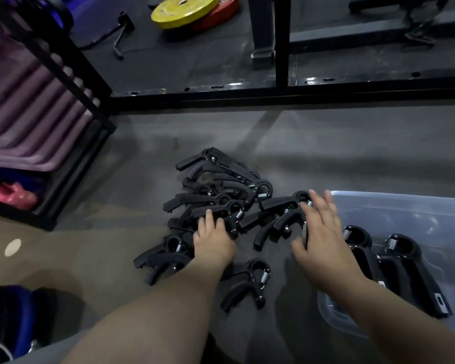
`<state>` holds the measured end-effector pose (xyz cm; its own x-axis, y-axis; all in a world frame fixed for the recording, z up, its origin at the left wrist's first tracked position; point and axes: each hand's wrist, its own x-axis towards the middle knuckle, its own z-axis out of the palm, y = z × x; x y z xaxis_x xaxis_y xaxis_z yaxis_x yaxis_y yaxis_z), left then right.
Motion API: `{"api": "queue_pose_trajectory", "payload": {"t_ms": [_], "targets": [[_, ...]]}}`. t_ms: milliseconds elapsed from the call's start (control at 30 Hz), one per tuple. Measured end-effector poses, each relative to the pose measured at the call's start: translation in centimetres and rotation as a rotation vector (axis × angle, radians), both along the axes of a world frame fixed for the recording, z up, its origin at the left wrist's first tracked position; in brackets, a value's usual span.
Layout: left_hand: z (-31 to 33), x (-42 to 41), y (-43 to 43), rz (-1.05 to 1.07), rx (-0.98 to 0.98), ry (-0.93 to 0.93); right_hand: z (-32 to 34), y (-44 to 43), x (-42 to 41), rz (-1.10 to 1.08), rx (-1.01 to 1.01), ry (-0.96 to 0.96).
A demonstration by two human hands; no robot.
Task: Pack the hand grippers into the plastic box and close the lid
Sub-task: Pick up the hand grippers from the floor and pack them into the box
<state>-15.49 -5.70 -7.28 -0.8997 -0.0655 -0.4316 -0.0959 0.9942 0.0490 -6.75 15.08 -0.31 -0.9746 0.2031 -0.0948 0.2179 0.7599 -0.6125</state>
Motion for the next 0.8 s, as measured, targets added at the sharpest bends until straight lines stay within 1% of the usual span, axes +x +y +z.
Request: {"api": "queue_pose_trajectory", "payload": {"t_ms": [100,133,267,333,367,467,500,600,667,733,800], "targets": [[-1.1,1.6,0.9,-0.074,-0.064,-0.031,0.0,0.0,0.0,0.007,0.002,0.011],[-1.1,1.8,1.2,-0.072,-0.076,-0.008,0.0,0.1,0.0,0.008,0.000,0.012],[0.0,0.1,0.8,-0.023,-0.056,0.207,0.0,0.5,0.2,0.028,-0.004,0.014],[0.8,-1.8,0.0,-0.027,-0.053,0.230,0.0,0.5,0.3,0.044,0.001,0.025],[1.1,-2.8,-0.4,-0.005,-0.042,0.187,-0.1,0.5,0.3,0.045,0.002,0.030],[1.0,-4.4,-1.6,0.159,0.058,-0.002,-0.2,0.5,0.3,0.036,-0.001,0.038],[0.8,-4.1,-1.6,0.157,0.059,-0.016,-0.3,0.4,0.3,0.031,-0.003,0.039],[0.0,-2.1,-1.0,0.012,-0.095,0.034,-0.2,0.3,0.0,0.007,-0.014,0.037],[-0.5,-1.0,-0.5,0.084,-0.105,-0.027,-0.2,0.2,0.0,-0.005,-0.017,0.035],[-0.9,-0.1,-0.4,0.186,-0.060,-0.098,-0.1,0.1,0.0,-0.010,-0.016,0.033],[-1.1,0.3,-0.5,0.231,-0.002,-0.117,-0.1,0.1,0.1,-0.009,-0.013,0.035]]}}
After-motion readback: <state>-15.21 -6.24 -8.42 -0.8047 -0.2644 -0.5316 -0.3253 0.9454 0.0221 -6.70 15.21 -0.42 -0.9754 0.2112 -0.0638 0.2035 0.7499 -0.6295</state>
